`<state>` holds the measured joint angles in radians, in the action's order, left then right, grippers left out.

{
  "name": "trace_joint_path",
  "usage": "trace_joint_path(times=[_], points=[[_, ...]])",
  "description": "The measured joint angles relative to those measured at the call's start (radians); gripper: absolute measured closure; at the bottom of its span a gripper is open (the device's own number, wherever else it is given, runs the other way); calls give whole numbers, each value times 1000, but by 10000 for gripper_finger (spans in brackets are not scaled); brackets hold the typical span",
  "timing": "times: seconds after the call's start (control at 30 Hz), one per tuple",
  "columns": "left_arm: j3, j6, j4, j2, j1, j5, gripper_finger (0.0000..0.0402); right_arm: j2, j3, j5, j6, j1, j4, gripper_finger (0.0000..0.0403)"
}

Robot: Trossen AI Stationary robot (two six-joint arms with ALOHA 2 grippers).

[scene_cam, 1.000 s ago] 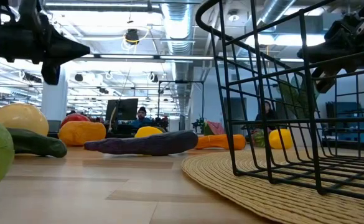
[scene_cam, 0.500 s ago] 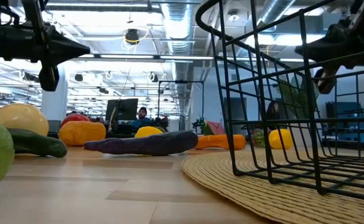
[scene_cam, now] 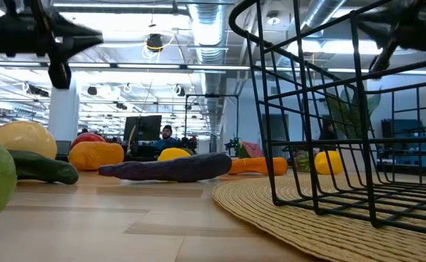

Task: Build produce basket
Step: Put the orange chili pepper into the mesh basket

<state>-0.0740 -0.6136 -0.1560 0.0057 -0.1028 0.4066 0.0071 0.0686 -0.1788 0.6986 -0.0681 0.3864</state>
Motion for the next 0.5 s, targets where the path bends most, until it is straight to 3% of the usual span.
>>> trace_joint_path(times=[0.27,0.5], points=[[-87,153,7,23,0,8,235,39,127,-76,-210,0,-45,312],[-187,298,81,85,0,46,204,156,280,-119,-288,0,-108,279]])
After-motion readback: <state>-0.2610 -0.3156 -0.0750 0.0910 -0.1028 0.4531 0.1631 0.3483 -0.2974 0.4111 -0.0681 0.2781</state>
